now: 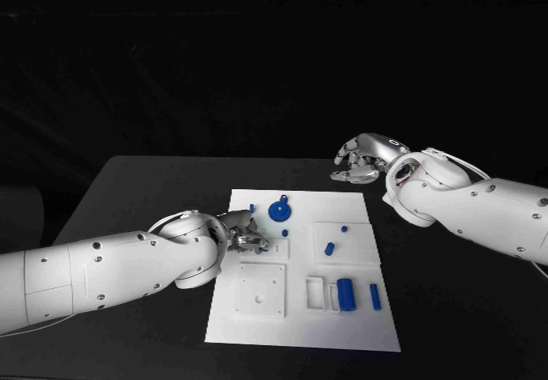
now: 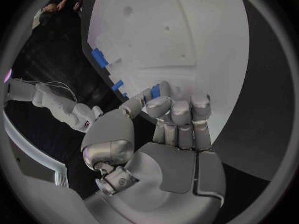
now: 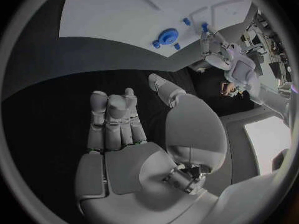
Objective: Assemble the parts on the task board
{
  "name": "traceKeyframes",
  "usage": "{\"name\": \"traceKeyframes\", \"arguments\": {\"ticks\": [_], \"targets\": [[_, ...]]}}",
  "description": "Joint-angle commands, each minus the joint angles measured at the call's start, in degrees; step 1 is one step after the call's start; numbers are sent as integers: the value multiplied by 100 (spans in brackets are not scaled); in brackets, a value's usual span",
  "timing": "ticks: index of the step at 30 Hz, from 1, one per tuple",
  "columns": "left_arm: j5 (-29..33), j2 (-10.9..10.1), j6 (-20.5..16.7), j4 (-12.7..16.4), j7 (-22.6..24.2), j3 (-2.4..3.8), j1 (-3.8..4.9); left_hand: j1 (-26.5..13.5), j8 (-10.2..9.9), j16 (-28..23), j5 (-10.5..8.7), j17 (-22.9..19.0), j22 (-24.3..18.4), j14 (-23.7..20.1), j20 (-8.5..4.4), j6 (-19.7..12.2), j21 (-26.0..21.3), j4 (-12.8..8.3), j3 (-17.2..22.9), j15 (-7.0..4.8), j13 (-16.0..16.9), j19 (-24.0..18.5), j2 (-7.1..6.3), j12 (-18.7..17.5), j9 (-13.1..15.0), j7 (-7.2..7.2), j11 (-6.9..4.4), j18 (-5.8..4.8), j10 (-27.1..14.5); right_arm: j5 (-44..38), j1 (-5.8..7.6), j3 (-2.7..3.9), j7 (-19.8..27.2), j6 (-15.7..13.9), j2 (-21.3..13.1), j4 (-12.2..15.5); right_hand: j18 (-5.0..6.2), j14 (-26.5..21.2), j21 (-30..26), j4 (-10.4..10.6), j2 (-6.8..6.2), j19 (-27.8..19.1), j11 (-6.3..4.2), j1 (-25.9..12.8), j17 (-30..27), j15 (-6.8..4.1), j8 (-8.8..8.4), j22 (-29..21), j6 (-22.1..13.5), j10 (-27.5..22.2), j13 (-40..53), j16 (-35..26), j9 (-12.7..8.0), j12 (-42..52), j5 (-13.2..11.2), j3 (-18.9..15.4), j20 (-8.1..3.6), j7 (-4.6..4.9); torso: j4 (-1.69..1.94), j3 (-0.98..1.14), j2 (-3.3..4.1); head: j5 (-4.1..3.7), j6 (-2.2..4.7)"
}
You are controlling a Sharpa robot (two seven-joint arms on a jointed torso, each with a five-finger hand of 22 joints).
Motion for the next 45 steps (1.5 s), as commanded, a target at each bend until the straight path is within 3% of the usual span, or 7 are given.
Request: {"name": "traceKeyframes", "arguments": {"ticks": [1, 8, 31, 36, 45], "targets": [[104, 33, 320, 0, -62, -32, -36, -121, 39, 28, -181, -11, 18, 280, -610, 638, 10, 168, 202, -304, -16, 13, -36, 25, -25, -429, -237, 54, -224, -38, 3, 0, 11, 62, 3, 6, 248, 29, -25, 22, 7, 39, -14, 29, 6, -21, 37, 8, 10, 10, -7, -28, 6, 15, 20, -3, 1, 35, -1, 1, 2, 6, -1], [106, 60, 338, -12, -72, -31, -35, -145, 52, 36, -313, -18, 16, 278, -613, 636, 13, 277, 215, -305, -35, 7, -29, 35, -31, -433, -238, 60, -224, -41, 3, 0, 10, 63, 4, 9, 248, 30, -26, 23, 8, 39, -14, 31, 7, -22, 38, 9, 12, 9, -8, -29, 6, 16, 22, -3, 0, 34, -4, 2, 2, 10, -10], [106, 121, 499, -45, -81, -30, -32, -140, 73, 53, -253, -19, 23, 282, -617, 643, 26, 266, 234, -308, -48, 0, -6, 54, -29, -440, -245, 67, -223, -48, 3, 0, 10, 73, 3, 20, 248, 31, -30, 28, 7, 40, -16, 37, 11, -24, 40, 13, 16, 8, -13, -33, 8, 19, 52, 0, 0, 33, -1, -2, -1, 2, -16], [106, 124, 507, -42, -76, -30, -32, -144, 90, 61, -360, -23, 22, 283, -617, 648, 34, 273, 201, -309, -57, 3, -99, 70, -28, -443, -246, 68, -221, -48, 3, 0, 11, 74, 2, 17, 248, 31, -31, 29, 7, 40, -16, 37, 11, -24, 40, 14, 17, 8, -13, -34, 9, 19, 57, 0, 0, 32, 0, -1, 0, -5, -16], [105, 125, 492, -54, -80, -30, -32, -96, 117, 68, -790, -41, 5, 280, -621, 639, 32, 440, 156, -316, -96, 7, -317, 95, -38, -447, -248, 81, -231, -48, 3, 0, 11, 78, 3, 18, 248, 31, -31, 30, 7, 40, -17, 36, 12, -24, 41, 15, 19, 8, -14, -35, 9, 20, 62, -2, 1, 32, 2, -1, 1, -7, -20]]}}
